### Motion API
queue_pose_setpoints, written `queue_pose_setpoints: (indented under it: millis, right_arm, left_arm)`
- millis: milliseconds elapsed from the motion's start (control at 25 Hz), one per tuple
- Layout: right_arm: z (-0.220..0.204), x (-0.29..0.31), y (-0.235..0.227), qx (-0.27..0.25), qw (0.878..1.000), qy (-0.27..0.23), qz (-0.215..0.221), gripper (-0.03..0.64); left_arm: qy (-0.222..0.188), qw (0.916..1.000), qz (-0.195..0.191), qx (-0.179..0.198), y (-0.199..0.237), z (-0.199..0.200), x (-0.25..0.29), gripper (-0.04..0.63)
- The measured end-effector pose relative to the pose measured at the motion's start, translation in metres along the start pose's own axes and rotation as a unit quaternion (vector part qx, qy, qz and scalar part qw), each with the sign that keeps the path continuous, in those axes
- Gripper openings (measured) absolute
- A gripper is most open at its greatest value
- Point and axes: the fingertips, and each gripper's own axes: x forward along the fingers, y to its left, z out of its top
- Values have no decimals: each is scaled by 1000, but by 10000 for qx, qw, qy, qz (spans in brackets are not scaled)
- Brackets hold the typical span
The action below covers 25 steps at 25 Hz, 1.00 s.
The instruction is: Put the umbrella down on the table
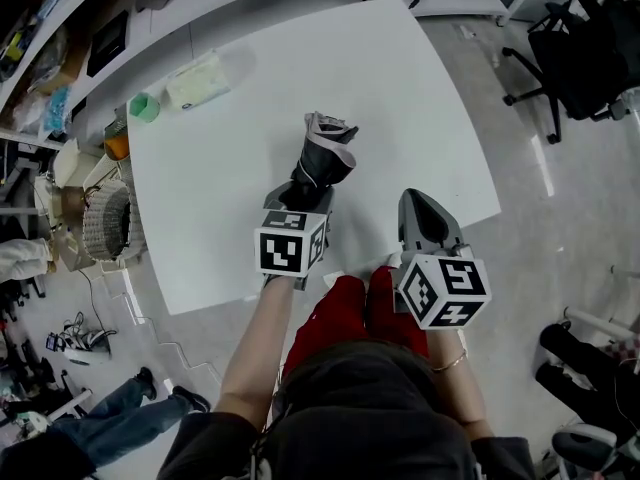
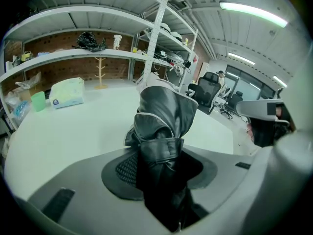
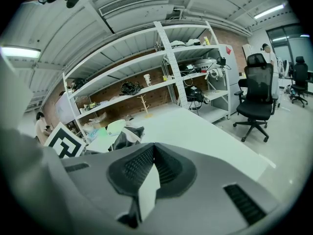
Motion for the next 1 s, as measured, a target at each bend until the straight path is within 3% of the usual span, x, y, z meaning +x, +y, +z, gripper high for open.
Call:
queue_pose_setpoints:
  millis: [1000]
  right_arm:
    - [-16, 18, -11, -40, 9995, 294, 81, 18]
  left_arm:
    - [455, 9988, 41, 179, -7, -5, 33, 195]
